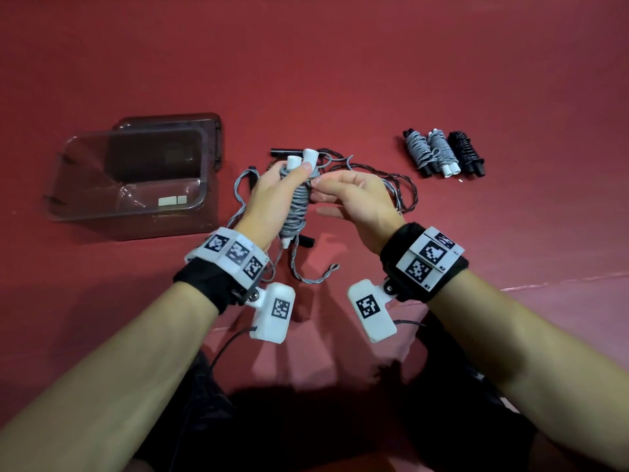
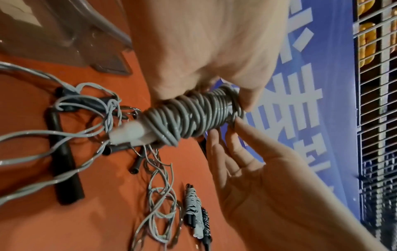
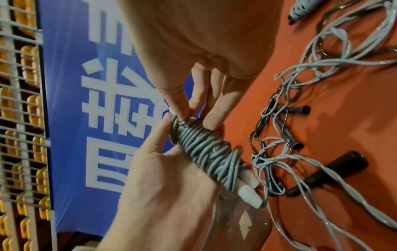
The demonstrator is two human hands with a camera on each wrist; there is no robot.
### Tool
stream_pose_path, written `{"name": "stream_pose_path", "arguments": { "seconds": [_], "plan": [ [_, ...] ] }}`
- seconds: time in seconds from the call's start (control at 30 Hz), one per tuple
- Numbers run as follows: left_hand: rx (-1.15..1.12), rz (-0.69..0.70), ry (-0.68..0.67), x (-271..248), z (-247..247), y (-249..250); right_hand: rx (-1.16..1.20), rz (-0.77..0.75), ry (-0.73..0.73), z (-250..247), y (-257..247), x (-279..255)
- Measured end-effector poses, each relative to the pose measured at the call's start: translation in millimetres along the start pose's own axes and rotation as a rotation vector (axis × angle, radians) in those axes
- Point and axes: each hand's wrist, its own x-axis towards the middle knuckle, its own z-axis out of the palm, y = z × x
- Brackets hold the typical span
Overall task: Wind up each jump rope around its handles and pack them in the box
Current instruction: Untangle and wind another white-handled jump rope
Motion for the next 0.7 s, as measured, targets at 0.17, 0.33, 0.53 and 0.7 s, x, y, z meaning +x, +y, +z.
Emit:
{"name": "stream_pose_path", "arguments": {
  "seconds": [0.17,0.33,0.53,0.7],
  "plan": [
    [0.233,0.05,-0.006,-3,0,-8,-0.095,-0.026,0.034,2,4,-2],
    [0.367,0.156,0.052,-6,0,-13,-0.064,0.026,0.026,4,1,-3],
    [0.291,0.102,0.031,-3,-1,-9,-0.045,0.071,-0.049,-2,-3,-2],
    [-0.101,-0.164,-0.109,-4,4,-19,-0.152,0.197,-0.181,-16,-12,2]
  ]
}}
